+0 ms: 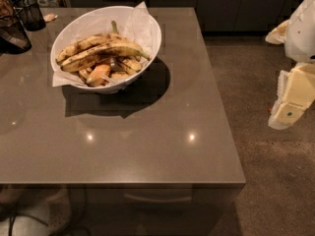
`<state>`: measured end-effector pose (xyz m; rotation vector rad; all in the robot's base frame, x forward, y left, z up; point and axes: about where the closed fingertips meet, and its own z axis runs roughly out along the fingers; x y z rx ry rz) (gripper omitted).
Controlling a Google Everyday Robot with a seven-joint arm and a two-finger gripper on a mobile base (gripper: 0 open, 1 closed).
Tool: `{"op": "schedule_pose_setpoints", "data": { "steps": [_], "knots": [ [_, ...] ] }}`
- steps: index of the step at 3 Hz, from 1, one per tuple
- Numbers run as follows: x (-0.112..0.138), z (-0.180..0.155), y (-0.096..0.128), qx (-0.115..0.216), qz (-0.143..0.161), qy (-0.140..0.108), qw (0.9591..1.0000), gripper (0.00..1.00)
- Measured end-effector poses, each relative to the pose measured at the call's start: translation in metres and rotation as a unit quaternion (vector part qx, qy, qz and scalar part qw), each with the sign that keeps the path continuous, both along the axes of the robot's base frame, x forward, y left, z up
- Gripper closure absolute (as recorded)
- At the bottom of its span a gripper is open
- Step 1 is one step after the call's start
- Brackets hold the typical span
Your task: Pick banana from white bowl
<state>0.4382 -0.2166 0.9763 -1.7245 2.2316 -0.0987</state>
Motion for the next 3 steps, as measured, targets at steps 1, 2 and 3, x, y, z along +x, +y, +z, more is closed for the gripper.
{"op": "schedule_pose_setpoints", "data": {
  "steps": [1,2,3],
  "knots": [
    [0.0,0.0,0.0,0.0,0.0,0.0,1.0,0.0],
    [0.005,0.004,0.008,0.007,-0.002,0.0,1.0,0.0],
    [0.022,0.008,0.028,0.013,-0.002,0.016,0.9998,0.0]
  ]
}}
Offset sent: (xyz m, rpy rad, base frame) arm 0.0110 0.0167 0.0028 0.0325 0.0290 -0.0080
